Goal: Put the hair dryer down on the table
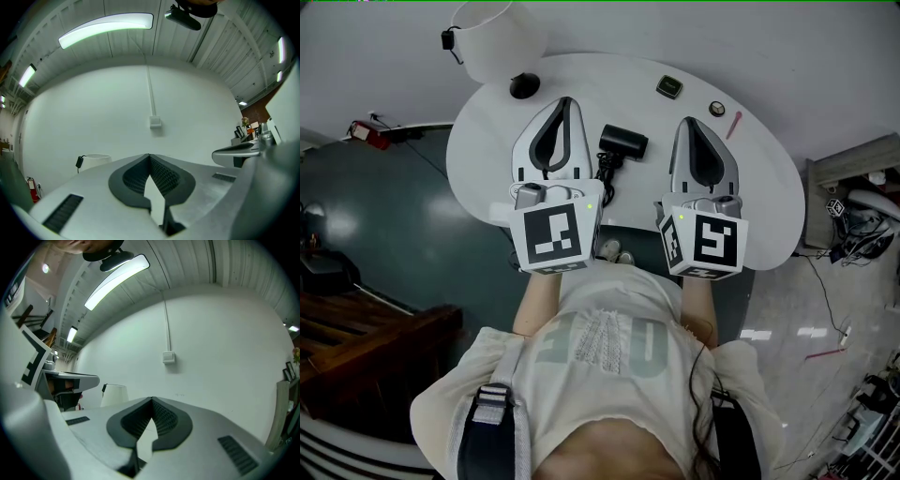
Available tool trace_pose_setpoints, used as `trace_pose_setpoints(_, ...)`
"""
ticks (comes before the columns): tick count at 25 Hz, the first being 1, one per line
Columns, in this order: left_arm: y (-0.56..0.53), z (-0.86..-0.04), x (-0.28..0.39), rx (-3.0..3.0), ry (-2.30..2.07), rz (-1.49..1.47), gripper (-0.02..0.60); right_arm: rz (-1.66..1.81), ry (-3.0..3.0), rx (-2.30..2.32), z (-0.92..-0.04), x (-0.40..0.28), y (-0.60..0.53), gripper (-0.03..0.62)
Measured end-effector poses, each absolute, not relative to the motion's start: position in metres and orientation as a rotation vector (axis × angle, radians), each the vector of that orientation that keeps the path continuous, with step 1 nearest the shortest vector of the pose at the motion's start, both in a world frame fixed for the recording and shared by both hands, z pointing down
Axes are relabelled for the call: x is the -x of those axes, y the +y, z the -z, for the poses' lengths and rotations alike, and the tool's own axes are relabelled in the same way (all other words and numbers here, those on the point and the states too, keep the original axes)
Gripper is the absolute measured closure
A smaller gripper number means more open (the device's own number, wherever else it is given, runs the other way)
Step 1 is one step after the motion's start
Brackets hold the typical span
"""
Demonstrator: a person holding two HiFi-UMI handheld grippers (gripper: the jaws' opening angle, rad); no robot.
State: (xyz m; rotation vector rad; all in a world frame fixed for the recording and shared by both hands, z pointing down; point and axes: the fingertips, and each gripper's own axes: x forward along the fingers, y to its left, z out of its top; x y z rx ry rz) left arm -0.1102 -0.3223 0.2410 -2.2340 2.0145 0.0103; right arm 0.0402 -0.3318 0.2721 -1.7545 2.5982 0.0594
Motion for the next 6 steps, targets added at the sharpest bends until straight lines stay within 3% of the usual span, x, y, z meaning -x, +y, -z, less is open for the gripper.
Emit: trace_pose_setpoints(6, -0.3215, -0.2455, 0.1125, 2.234, 2.021, 0.044, 0.574, -0.039, 2.605, 1.745, -0.2747, -0.0392, -0.3312, 0.595)
